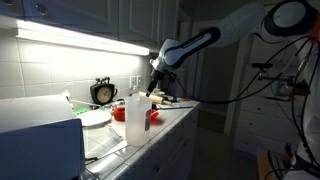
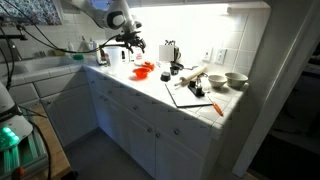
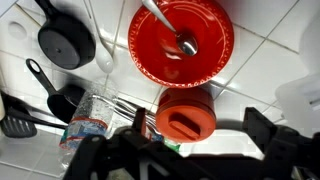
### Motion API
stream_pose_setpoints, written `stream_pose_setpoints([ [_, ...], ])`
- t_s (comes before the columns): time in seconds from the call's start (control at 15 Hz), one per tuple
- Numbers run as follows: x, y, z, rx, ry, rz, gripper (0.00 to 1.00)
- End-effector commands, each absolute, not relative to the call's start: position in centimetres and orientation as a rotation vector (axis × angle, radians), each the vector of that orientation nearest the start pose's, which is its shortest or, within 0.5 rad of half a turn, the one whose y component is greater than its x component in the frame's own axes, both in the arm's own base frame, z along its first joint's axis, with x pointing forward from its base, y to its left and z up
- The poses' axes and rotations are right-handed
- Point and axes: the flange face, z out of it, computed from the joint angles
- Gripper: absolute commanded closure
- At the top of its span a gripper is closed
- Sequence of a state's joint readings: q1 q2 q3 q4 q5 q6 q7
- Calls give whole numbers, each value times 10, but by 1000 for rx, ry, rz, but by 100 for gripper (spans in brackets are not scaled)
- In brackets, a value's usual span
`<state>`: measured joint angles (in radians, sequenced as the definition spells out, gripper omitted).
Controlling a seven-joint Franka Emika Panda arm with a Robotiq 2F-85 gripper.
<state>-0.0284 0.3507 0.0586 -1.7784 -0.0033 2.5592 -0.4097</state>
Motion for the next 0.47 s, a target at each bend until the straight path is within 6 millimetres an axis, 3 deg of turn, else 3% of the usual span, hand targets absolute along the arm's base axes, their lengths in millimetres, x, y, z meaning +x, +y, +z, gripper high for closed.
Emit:
stream_pose_setpoints([
  [0.0, 643, 5, 419, -3095, -490, -596, 0],
  [0.2, 622, -7, 421, -3091, -412, -526, 0],
  [0.27, 645, -2, 417, -3100, -478, -563, 0],
  [0.4, 636, -8, 419, -3104, -454, -545, 0],
])
